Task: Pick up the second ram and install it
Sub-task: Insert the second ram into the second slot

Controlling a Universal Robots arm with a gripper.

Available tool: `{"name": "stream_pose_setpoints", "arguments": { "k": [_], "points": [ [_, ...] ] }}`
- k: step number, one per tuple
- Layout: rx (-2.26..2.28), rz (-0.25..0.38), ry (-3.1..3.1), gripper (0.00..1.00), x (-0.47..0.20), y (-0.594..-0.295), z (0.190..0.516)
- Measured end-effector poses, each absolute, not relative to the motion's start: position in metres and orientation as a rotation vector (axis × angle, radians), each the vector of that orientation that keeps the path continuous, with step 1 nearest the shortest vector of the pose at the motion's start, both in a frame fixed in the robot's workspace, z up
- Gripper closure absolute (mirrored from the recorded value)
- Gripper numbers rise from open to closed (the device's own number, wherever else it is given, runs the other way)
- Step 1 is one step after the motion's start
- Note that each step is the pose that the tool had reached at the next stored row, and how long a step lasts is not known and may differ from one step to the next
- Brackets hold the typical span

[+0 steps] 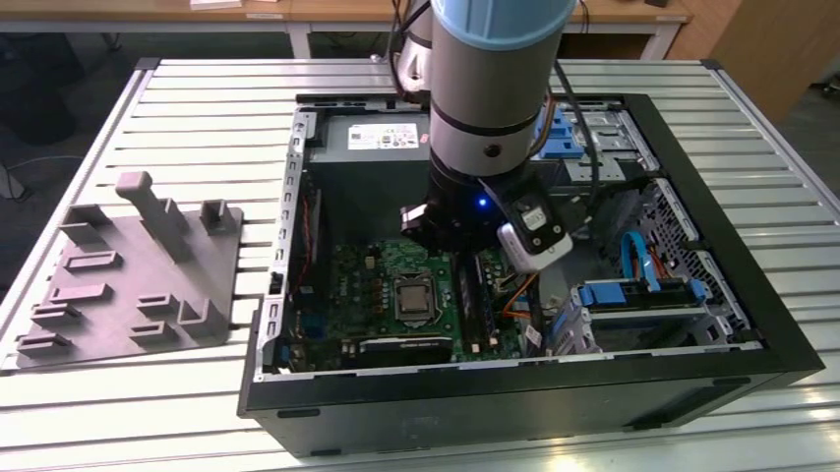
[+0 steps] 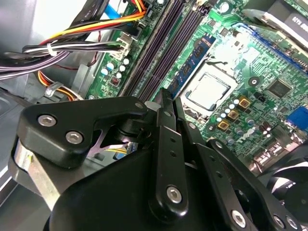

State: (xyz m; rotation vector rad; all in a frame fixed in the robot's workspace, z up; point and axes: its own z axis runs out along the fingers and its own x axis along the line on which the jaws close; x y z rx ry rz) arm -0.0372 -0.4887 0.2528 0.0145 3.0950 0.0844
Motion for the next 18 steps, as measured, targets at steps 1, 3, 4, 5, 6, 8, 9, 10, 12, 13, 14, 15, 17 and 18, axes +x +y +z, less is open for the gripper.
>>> {"name": "stream_pose_setpoints", "arguments": {
  "k": [1, 3, 4, 5, 6, 8, 9, 10, 12, 13, 14, 15, 17, 18],
  "points": [
    [0.014, 0.084, 3.095, 0.86, -0.0372, -0.4889, 0.2522],
    [0.015, 0.084, 3.095, 0.86, -0.0372, -0.4891, 0.2509],
    [0.015, 0.085, 3.095, 0.86, -0.0372, -0.4892, 0.2504],
    [0.014, 0.084, 3.095, 0.86, -0.0372, -0.4893, 0.2499],
    [0.014, 0.084, 3.095, 0.86, -0.0372, -0.4895, 0.2494],
    [0.014, 0.084, 3.095, 0.86, -0.0372, -0.4899, 0.2484],
    [0.014, 0.085, 3.095, 0.86, -0.0372, -0.4901, 0.2478],
    [0.014, 0.085, 3.095, 0.86, -0.0372, -0.4903, 0.2473],
    [0.014, 0.085, 3.095, 0.86, -0.0372, -0.4907, 0.2463],
    [0.014, 0.084, 3.095, 0.86, -0.0372, -0.4909, 0.2458],
    [0.015, 0.085, 3.095, 0.86, -0.0372, -0.4911, 0.2452],
    [0.014, 0.085, 3.095, 0.86, -0.0372, -0.4912, 0.2446],
    [0.014, 0.085, 3.095, 0.86, -0.0372, -0.4914, 0.2434],
    [0.014, 0.085, 3.095, 0.86, -0.0372, -0.4915, 0.2428]
  ]
}}
